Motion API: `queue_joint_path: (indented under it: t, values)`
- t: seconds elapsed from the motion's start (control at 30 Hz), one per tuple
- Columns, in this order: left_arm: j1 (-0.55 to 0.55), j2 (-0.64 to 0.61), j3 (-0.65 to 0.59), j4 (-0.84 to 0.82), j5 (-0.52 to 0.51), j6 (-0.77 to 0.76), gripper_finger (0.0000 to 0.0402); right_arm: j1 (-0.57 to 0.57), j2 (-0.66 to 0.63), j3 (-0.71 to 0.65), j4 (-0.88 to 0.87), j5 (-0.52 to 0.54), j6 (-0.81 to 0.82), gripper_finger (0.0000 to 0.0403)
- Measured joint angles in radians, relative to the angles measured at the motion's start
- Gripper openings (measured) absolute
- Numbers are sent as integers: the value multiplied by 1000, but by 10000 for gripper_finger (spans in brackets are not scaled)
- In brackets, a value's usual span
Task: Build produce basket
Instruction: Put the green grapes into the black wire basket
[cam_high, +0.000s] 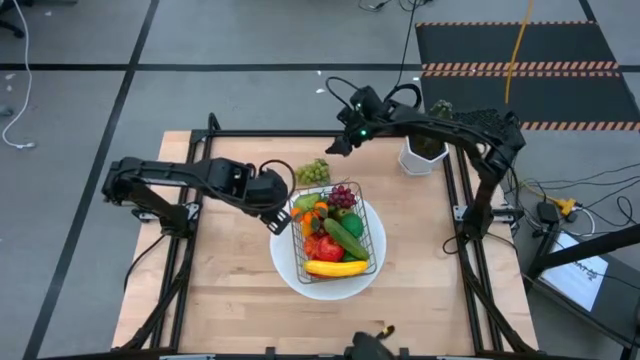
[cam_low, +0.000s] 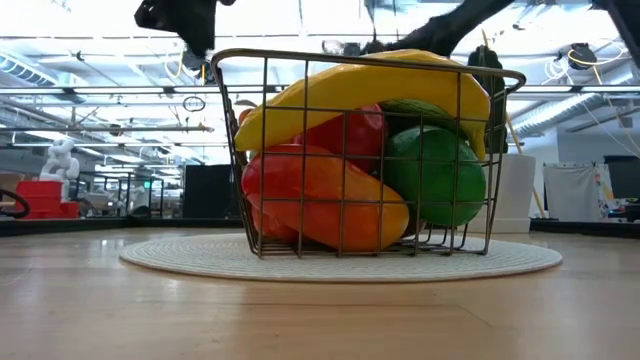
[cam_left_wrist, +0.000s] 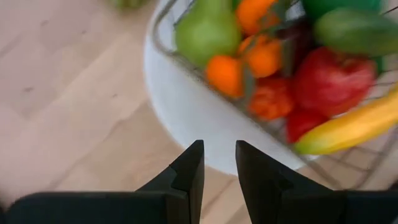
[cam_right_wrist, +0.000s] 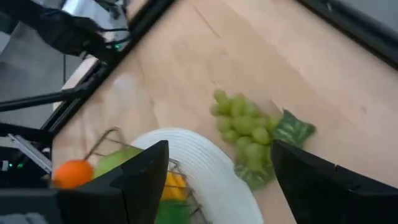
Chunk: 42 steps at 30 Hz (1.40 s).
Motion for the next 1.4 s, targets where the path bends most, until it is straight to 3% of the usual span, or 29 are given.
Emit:
queue_joint_path:
  t: [0.37,0.53,0.93,1.07,1.4]
  values:
    - [25,0,-5,92,-5,12,92,-48,129,1,165,-32,127,274]
    - [74,0,-5,92,-3,79,93,-40,175,0,167,22,129,274]
    - [144,0,-5,94,36,145,93,-5,253,0,166,23,112,274]
    - [153,0,-5,94,35,156,93,16,252,0,171,76,134,274]
    - [152,0,-4,93,32,143,93,27,304,0,112,98,145,221]
